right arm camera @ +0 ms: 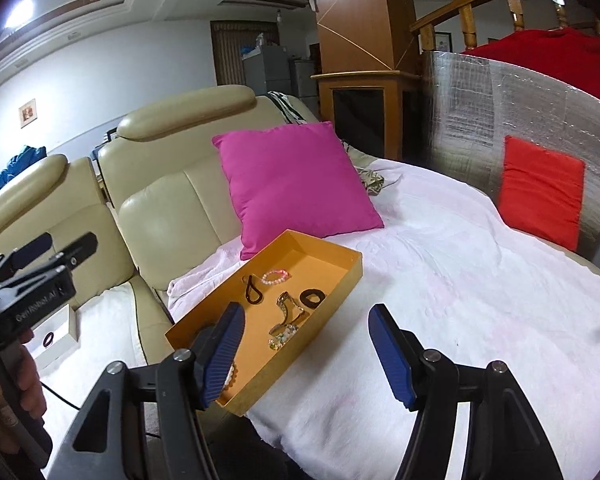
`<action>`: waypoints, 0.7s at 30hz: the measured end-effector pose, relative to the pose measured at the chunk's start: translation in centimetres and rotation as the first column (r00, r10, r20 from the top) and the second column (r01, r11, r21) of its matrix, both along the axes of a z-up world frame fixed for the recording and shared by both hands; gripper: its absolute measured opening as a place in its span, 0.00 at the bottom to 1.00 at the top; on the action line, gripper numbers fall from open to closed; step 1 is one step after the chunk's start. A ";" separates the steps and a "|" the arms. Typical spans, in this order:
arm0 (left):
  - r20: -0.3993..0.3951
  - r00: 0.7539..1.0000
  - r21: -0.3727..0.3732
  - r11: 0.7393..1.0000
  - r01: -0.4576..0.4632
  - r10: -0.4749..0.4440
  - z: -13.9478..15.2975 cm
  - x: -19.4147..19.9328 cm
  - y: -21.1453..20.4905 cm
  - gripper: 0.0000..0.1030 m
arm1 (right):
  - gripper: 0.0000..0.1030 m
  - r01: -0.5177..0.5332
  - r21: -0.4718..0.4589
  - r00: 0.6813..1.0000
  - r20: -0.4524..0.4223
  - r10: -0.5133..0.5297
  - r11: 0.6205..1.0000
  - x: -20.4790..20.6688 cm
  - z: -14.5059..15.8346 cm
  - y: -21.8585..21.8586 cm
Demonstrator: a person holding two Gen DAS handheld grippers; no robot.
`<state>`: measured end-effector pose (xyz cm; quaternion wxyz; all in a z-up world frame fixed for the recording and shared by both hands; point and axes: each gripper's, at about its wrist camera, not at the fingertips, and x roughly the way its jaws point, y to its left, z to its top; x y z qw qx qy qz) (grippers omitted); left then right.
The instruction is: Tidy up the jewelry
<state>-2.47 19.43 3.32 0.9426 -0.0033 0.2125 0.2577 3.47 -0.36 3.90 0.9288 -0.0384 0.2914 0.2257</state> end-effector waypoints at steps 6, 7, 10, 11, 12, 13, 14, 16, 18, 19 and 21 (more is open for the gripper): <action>0.005 1.000 0.007 1.000 -0.013 0.013 0.2 -1.2 -0.2 0.81 | 0.66 -0.015 0.008 1.000 0.017 0.015 1.000 -2.0 -0.1 1.4; 0.010 1.000 0.015 1.000 -0.014 0.014 0.2 -1.4 -0.3 0.81 | 0.66 -0.016 0.012 1.000 0.021 0.016 1.000 -2.3 -0.1 1.6; 0.020 1.000 0.046 0.999 -0.013 0.012 0.3 -2.0 -0.3 0.81 | 0.66 -0.002 0.013 0.999 0.040 0.001 1.000 -2.8 -0.1 2.1; 0.024 1.000 0.050 0.999 -0.011 0.009 0.3 -2.2 -0.2 0.82 | 0.66 -0.002 0.015 0.999 0.042 0.001 1.000 -3.1 0.0 2.2; 0.031 0.999 0.048 0.999 -0.016 0.014 0.4 -2.4 -0.1 0.82 | 0.66 -0.003 0.017 0.999 0.043 0.003 1.000 -3.2 0.0 2.3; 0.039 0.999 0.043 0.999 -0.021 0.020 0.4 -2.7 0.0 0.82 | 0.66 -0.005 0.016 0.999 0.044 0.004 1.000 -3.3 0.0 2.4; 0.049 0.999 0.031 0.999 -0.023 0.021 0.5 -2.9 0.2 0.82 | 0.66 -0.006 0.011 0.999 0.046 0.006 1.000 -3.5 0.0 2.6; 0.071 0.997 0.007 1.000 -0.025 0.024 0.6 -3.4 0.7 0.82 | 0.66 -0.008 0.011 0.999 0.052 0.007 1.000 -3.9 0.0 2.9; 0.084 0.996 0.009 0.999 -0.043 0.042 0.7 -3.8 1.0 0.82 | 0.66 -0.013 0.015 0.998 0.062 0.012 1.000 -4.3 0.1 3.2; 0.086 0.995 0.018 0.998 -0.054 0.052 0.7 -3.9 1.1 0.82 | 0.66 -0.016 0.013 0.998 0.066 0.015 1.000 -4.5 0.2 3.4; 0.086 0.994 0.033 0.997 -0.066 0.063 0.7 -4.0 1.3 0.82 | 0.66 -0.018 0.014 0.997 0.070 0.017 1.000 -4.9 0.2 3.7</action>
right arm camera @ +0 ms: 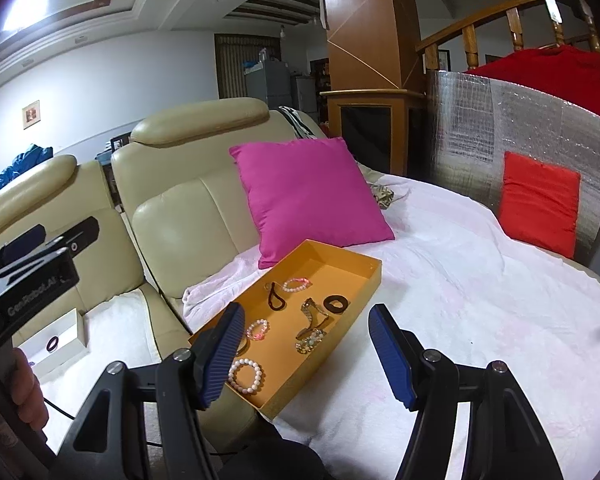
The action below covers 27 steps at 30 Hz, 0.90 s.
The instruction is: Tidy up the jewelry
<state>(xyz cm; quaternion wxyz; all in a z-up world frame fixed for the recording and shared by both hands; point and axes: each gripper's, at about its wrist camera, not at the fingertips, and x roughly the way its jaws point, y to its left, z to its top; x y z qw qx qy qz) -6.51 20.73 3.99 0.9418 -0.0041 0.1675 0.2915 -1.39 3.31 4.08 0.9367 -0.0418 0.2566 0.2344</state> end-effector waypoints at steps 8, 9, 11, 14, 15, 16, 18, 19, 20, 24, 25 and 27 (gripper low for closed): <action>-0.012 0.999 0.040 0.998 -0.040 0.041 -0.7 -0.6 -0.1 0.93 | 0.66 -0.011 -0.002 1.000 -0.009 0.011 1.000 -0.5 -0.2 0.6; -0.015 0.999 0.046 0.998 -0.037 0.038 -0.8 -0.7 -0.3 0.93 | 0.66 -0.009 -0.003 1.000 -0.008 0.009 1.000 -0.6 -0.2 0.6; -0.026 0.999 0.046 0.998 -0.029 0.030 -1.0 -0.7 -0.5 0.93 | 0.66 -0.005 -0.001 1.000 -0.013 0.005 1.000 -0.5 -0.2 0.4; -0.031 0.999 0.024 0.999 -0.039 0.040 -1.0 -0.8 -0.8 0.93 | 0.66 0.007 -0.001 1.000 -0.012 -0.007 1.000 -0.4 -0.3 0.1; -0.031 0.999 0.011 0.999 -0.043 0.043 -1.0 -1.0 -0.9 0.93 | 0.66 0.013 -0.001 1.000 -0.009 -0.013 1.000 -0.4 -0.3 -0.1; -0.031 0.999 0.001 0.999 -0.042 0.042 -1.0 -1.0 -1.0 0.93 | 0.66 0.021 0.000 1.000 -0.007 -0.021 1.000 -0.4 -0.3 -0.3; -0.029 0.999 0.003 0.999 -0.046 0.046 -1.0 -1.1 -1.2 0.93 | 0.66 0.031 0.009 0.999 -0.006 -0.031 0.999 -0.2 -0.3 -0.8; -0.028 0.998 0.008 0.999 -0.050 0.050 -1.0 -1.2 -1.3 0.93 | 0.66 0.036 0.016 0.999 -0.008 -0.035 0.999 -0.1 -0.2 -1.1; -0.028 0.998 0.012 0.998 -0.055 0.056 -1.0 -1.2 -1.4 0.93 | 0.66 0.040 0.021 0.999 -0.010 -0.039 0.999 -0.1 -0.2 -1.3; -0.053 0.997 0.009 0.998 -0.055 0.055 -1.2 -0.9 -1.4 0.93 | 0.66 0.051 0.031 0.999 -0.013 -0.050 0.998 0.2 -0.2 -1.9; -0.064 0.997 0.007 0.999 -0.052 0.052 -1.3 -0.8 -1.4 0.93 | 0.66 0.052 0.032 0.999 -0.013 -0.052 0.998 0.2 -0.2 -2.0; -0.080 0.996 0.001 0.999 -0.043 0.042 -1.5 -0.6 -1.4 0.93 | 0.66 0.053 0.031 0.999 -0.012 -0.053 0.998 0.3 -0.1 -2.1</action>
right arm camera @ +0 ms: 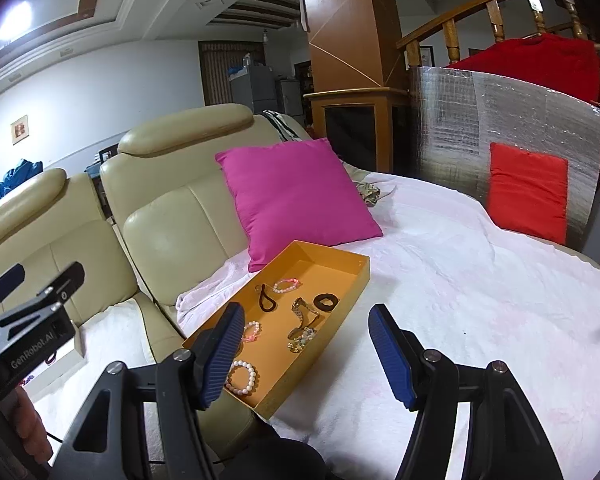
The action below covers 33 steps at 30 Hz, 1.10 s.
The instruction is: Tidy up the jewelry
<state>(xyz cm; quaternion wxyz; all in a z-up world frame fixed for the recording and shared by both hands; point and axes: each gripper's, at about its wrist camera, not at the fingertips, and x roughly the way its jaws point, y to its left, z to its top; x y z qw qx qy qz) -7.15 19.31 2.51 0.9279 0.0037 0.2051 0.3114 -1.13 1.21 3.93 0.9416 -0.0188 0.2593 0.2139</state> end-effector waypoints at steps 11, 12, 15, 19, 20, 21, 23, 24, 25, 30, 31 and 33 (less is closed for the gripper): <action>-0.026 0.999 -0.031 0.999 0.032 -0.032 -0.5 0.3 0.1 0.93 | 0.66 0.010 -0.008 0.999 -0.035 -0.010 1.000 0.7 -0.8 0.5; -0.026 0.999 -0.036 0.999 0.036 -0.037 -0.5 0.3 0.2 0.93 | 0.66 0.010 -0.012 0.999 -0.036 -0.010 1.000 0.7 -0.8 0.6; -0.026 0.999 -0.035 0.998 0.046 -0.047 -0.5 0.5 0.4 0.93 | 0.66 0.010 -0.014 0.999 -0.039 -0.010 1.000 0.9 -0.9 0.8; -0.035 0.997 -0.036 0.997 0.062 -0.063 -0.6 0.9 0.9 0.93 | 0.66 0.012 -0.026 0.999 -0.045 -0.013 1.000 1.1 -1.0 1.4; -0.036 0.997 -0.035 0.997 0.064 -0.065 -0.6 1.0 1.0 0.93 | 0.66 0.011 -0.030 0.999 -0.045 -0.013 0.999 1.2 -1.0 1.6; -0.037 0.997 -0.035 0.997 0.065 -0.066 -0.7 1.1 1.1 0.93 | 0.66 0.012 -0.032 0.999 -0.044 -0.013 0.999 1.3 -1.0 1.8; -0.037 0.997 -0.038 0.997 0.070 -0.071 -0.6 1.2 1.4 0.93 | 0.66 0.011 -0.041 0.999 -0.044 -0.013 0.999 1.4 -1.0 2.2; -0.036 0.997 -0.040 0.996 0.074 -0.075 -0.6 1.3 1.5 0.93 | 0.66 0.013 -0.044 0.999 -0.042 -0.014 0.999 1.4 -1.0 2.3; -0.036 0.996 -0.042 0.996 0.075 -0.076 -0.6 1.4 1.7 0.93 | 0.66 0.013 -0.046 0.999 -0.041 -0.015 0.999 1.5 -1.0 2.5; -0.027 0.996 -0.065 0.995 0.077 -0.079 -0.7 1.6 2.7 0.93 | 0.66 0.010 -0.058 0.999 -0.046 -0.013 0.998 2.1 -1.0 3.3; -0.026 0.997 -0.068 0.995 0.076 -0.078 -0.7 1.7 3.0 0.93 | 0.66 0.009 -0.061 0.999 -0.045 -0.012 0.998 2.2 -1.0 3.5; -0.028 0.996 -0.071 0.994 0.078 -0.080 -0.9 1.9 3.4 0.93 | 0.66 0.007 -0.064 0.999 -0.041 -0.010 0.998 2.2 -1.0 3.9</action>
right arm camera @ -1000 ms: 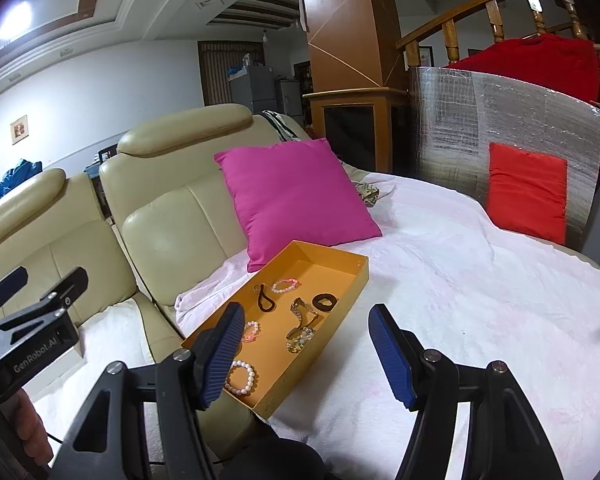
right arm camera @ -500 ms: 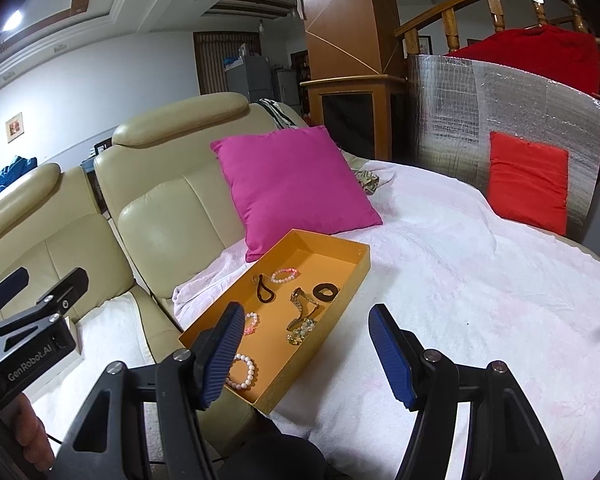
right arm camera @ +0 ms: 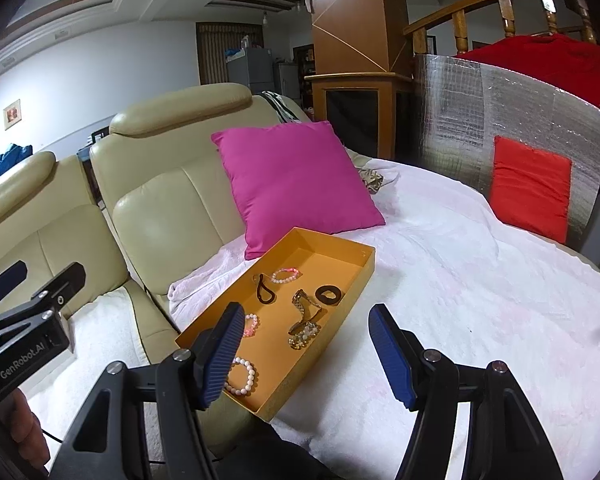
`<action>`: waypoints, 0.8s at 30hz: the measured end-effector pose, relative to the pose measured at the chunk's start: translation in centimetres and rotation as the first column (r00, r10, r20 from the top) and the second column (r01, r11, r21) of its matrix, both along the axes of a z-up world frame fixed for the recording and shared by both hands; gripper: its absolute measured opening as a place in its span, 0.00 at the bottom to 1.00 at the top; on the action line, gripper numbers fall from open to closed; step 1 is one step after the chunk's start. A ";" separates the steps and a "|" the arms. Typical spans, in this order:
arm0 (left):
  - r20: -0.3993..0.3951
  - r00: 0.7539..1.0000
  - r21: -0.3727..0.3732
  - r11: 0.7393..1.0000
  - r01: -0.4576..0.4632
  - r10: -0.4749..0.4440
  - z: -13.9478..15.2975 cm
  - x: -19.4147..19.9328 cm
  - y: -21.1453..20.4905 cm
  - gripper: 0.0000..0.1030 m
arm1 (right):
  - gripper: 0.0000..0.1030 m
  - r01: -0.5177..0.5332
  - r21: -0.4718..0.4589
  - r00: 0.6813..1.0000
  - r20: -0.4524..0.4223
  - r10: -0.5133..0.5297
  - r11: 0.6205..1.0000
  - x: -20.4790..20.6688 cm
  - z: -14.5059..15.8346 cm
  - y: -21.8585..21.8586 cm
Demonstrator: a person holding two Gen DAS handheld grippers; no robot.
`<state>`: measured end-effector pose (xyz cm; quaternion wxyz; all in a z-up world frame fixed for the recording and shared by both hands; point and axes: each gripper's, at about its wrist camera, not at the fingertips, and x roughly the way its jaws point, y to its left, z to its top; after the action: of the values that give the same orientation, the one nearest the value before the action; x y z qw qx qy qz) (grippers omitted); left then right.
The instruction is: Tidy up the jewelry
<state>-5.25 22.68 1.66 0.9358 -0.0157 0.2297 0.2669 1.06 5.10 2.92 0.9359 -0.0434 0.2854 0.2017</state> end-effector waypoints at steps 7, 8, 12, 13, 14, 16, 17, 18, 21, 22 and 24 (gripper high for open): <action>0.002 1.000 -0.010 1.000 0.000 0.000 -0.1 0.6 1.4 0.93 | 0.66 -0.005 -0.017 1.000 0.005 0.005 1.000 0.5 0.0 1.3; 0.002 1.000 -0.013 1.000 0.001 -0.001 -0.1 0.7 1.5 0.93 | 0.66 -0.004 -0.022 1.000 0.005 0.004 1.000 0.5 0.0 1.5; -0.003 1.000 -0.017 1.000 0.004 -0.004 -0.3 1.3 1.9 0.93 | 0.66 0.000 -0.029 1.000 -0.003 0.000 1.000 1.0 -0.4 1.9; -0.006 1.000 -0.019 1.000 0.005 -0.005 -0.3 1.4 1.9 0.93 | 0.66 0.000 -0.028 1.000 -0.009 0.000 1.000 1.2 -0.5 2.0; -0.008 1.000 -0.018 1.000 0.004 -0.005 -0.4 1.5 2.0 0.93 | 0.66 -0.001 -0.026 1.000 -0.013 0.000 1.000 1.3 -0.6 2.1; -0.010 1.000 -0.015 1.000 0.000 0.000 -0.5 1.6 2.0 0.93 | 0.66 0.001 -0.029 1.000 -0.012 -0.001 1.000 1.5 -0.7 2.3; -0.012 1.000 -0.013 1.000 -0.001 0.000 -0.6 1.7 2.1 0.93 | 0.66 -0.001 -0.033 1.000 -0.013 0.001 0.999 1.6 -0.8 2.5; -0.015 1.000 -0.014 1.000 0.000 0.000 -0.7 1.8 2.2 0.93 | 0.66 -0.003 -0.036 1.000 -0.014 0.003 0.999 1.7 -0.9 2.6; -0.022 1.000 -0.013 1.000 -0.002 0.001 -0.8 2.0 2.4 0.93 | 0.66 -0.012 -0.040 1.000 -0.017 0.012 0.999 1.8 -1.0 3.1; -0.023 1.000 -0.011 1.000 -0.003 0.003 -0.8 2.0 2.5 0.93 | 0.66 -0.015 -0.041 1.000 -0.018 0.014 0.999 1.8 -1.1 3.3; -0.026 1.000 -0.010 1.000 -0.006 0.006 -0.9 2.1 2.6 0.93 | 0.66 -0.017 -0.038 1.000 -0.018 0.016 0.999 1.9 -1.2 3.5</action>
<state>-3.11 25.31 0.77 0.9319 -0.0175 0.2429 0.2688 2.99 8.56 1.76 0.9306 -0.0617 0.2971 0.2046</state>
